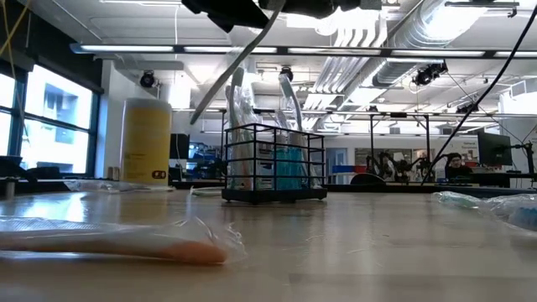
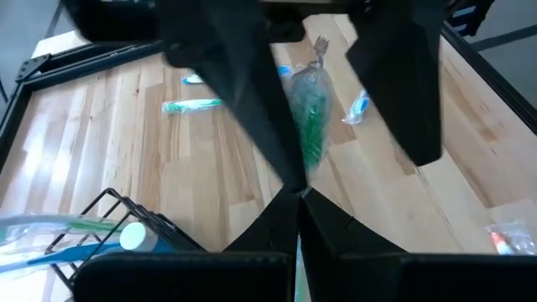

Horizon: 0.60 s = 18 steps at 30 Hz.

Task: Pick & Place toothbrushing station
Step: Put the green toothbrush into the wire organizer

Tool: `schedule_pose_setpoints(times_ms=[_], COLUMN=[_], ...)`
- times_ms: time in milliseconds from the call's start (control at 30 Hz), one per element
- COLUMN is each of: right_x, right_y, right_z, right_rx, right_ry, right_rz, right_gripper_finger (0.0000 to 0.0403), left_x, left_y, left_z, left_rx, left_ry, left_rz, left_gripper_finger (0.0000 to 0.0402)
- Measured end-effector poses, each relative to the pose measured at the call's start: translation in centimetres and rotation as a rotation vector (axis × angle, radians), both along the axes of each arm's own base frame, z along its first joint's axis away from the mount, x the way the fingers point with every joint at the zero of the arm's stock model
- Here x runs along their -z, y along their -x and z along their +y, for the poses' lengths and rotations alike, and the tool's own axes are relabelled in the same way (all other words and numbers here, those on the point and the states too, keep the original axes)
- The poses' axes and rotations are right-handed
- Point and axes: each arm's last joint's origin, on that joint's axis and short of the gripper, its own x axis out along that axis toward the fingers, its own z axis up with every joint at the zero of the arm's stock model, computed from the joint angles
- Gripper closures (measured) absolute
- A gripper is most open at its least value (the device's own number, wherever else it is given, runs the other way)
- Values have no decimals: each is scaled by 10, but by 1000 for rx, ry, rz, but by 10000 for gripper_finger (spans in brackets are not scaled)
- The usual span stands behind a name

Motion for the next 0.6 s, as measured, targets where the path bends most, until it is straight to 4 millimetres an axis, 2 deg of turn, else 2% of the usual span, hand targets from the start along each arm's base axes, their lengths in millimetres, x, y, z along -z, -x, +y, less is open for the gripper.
schedule_pose_setpoints(times_ms=[133, 233, 600], right_x=[0, 1, 1], right_y=[2, 3, 4], right_z=[4, 5, 6], right_rx=[22, 59, 60], right_ry=[34, 51, 86], right_rz=[1, 2, 5], right_gripper_finger=[170, 195, 361], left_x=[0, 0, 0], left_y=[0, 0, 0], left_z=[0, 0, 0], left_rx=[-1, -1, 2], left_ry=[0, 0, 1], left_rz=[-1, -1, 2], left_gripper_finger=[401, 401, 401])
